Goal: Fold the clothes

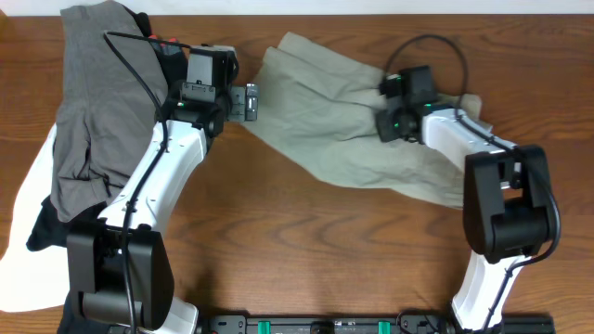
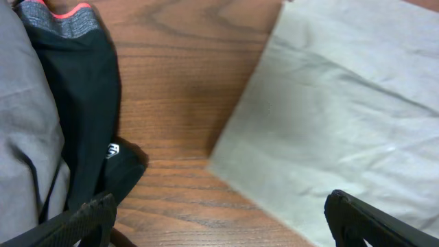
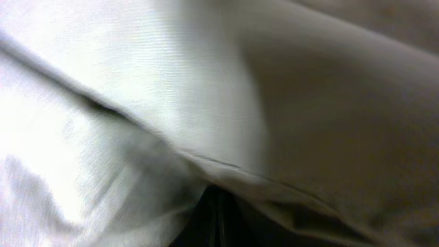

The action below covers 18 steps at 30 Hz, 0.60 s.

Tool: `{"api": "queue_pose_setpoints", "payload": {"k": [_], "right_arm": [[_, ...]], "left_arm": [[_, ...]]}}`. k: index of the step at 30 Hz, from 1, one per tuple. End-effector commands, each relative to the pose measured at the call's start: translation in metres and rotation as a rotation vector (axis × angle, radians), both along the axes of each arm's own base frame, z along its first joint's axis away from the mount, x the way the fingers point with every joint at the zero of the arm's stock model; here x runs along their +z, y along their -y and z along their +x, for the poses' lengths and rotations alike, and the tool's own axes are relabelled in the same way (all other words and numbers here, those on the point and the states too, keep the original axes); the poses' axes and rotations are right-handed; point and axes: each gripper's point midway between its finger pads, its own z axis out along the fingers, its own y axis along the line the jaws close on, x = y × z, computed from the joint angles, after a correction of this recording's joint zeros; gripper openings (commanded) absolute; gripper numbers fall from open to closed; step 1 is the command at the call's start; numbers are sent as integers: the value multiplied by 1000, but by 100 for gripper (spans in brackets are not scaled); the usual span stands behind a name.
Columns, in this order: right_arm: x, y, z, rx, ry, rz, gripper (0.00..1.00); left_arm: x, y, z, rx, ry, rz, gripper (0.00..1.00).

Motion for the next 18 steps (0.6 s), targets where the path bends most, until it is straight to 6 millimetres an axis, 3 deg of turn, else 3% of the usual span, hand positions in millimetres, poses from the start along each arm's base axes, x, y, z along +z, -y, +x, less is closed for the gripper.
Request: {"api": "queue_pose_setpoints", "payload": {"k": [1, 4, 10, 14, 18], "right_arm": [[-44, -23, -48, 266, -144, -70, 1], [-47, -26, -60, 292, -189, -76, 1], [-44, -22, -66, -44, -306, 119, 4], [-47, 12, -65, -311, -362, 135, 5], [-45, 49, -40, -401, -268, 125, 8]], "left_arm": [[6, -10, 2, 9, 9, 22, 98], [5, -16, 2, 23, 4, 22, 98], [1, -25, -1, 42, -19, 25, 98], [1, -25, -2, 42, -22, 25, 98], [1, -23, -2, 35, -23, 16, 98]]}}
